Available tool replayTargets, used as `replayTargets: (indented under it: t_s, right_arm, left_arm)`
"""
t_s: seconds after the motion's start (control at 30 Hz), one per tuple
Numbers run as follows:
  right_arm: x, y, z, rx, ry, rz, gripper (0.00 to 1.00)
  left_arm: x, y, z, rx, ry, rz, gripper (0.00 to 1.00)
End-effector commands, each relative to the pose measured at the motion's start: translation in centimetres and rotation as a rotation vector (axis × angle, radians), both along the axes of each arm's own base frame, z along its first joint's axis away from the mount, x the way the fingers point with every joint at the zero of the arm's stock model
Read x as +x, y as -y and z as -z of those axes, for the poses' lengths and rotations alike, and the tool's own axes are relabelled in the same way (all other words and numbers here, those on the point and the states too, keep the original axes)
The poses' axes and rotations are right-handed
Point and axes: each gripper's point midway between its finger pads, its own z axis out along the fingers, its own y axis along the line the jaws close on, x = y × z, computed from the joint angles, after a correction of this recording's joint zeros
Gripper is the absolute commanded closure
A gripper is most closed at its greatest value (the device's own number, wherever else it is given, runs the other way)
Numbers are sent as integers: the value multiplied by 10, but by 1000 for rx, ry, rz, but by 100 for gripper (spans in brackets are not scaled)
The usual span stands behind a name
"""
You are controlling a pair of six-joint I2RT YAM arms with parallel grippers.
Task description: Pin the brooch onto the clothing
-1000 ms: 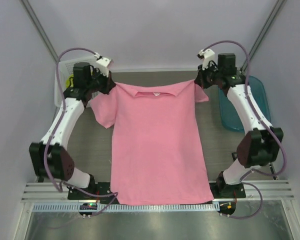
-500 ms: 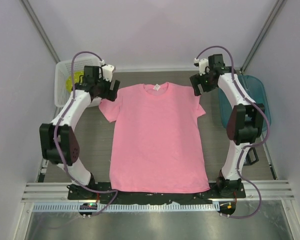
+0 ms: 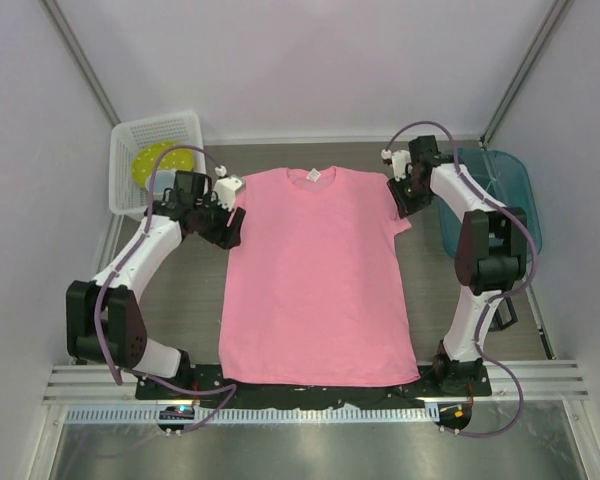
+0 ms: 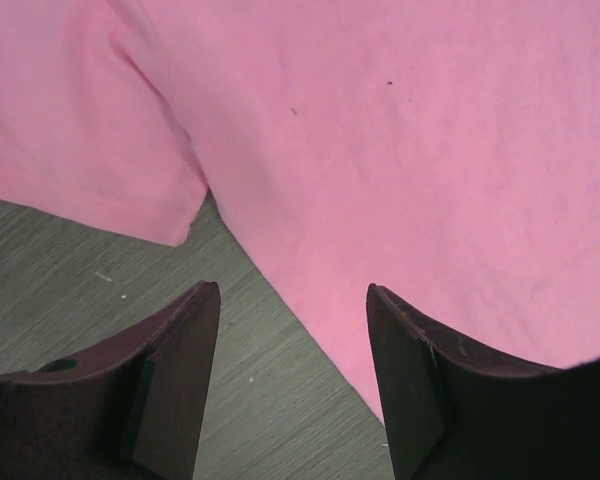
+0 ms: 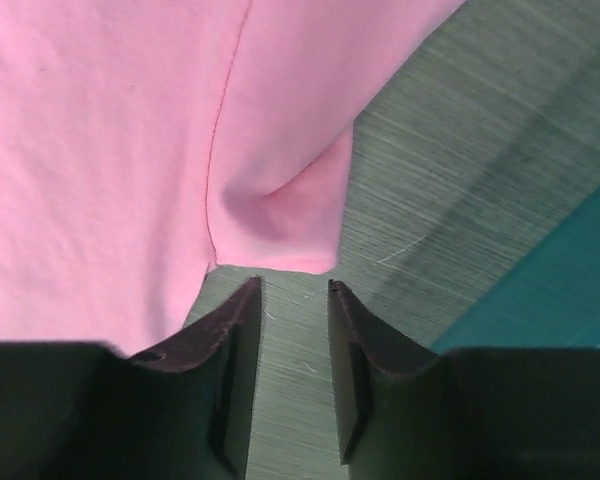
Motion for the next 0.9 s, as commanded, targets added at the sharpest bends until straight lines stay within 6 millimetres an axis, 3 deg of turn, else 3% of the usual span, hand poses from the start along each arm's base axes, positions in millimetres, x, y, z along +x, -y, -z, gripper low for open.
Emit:
replayTargets:
  t_s: [0.0, 0.1, 0.3, 0.4, 0.57, 0.77, 0.87]
  right_arm:
    - [9, 8, 16, -48, 14, 15, 52]
    - [10, 3, 18, -6, 13, 44, 39]
    - [29, -1, 19, 72, 36, 105, 42]
    - [38, 7, 16, 134, 38, 161, 45]
    - [40, 4, 18, 184, 20, 165, 50]
    - [34, 7, 36, 157, -8, 168, 57]
    - [29, 11, 45, 133, -25, 166, 55]
  left_arm:
    - [-3, 12, 1, -27, -8, 45, 35]
    - [-1, 12, 6, -25, -19, 29, 34]
    - [-1, 13, 4, -41, -12, 20, 33]
    - [-1, 10, 3, -25, 0, 14, 33]
    - [23, -16, 8, 101, 76, -92, 33]
    - [53, -24, 31, 181, 93, -100, 45]
    - [63, -29, 49, 217, 71, -110, 54]
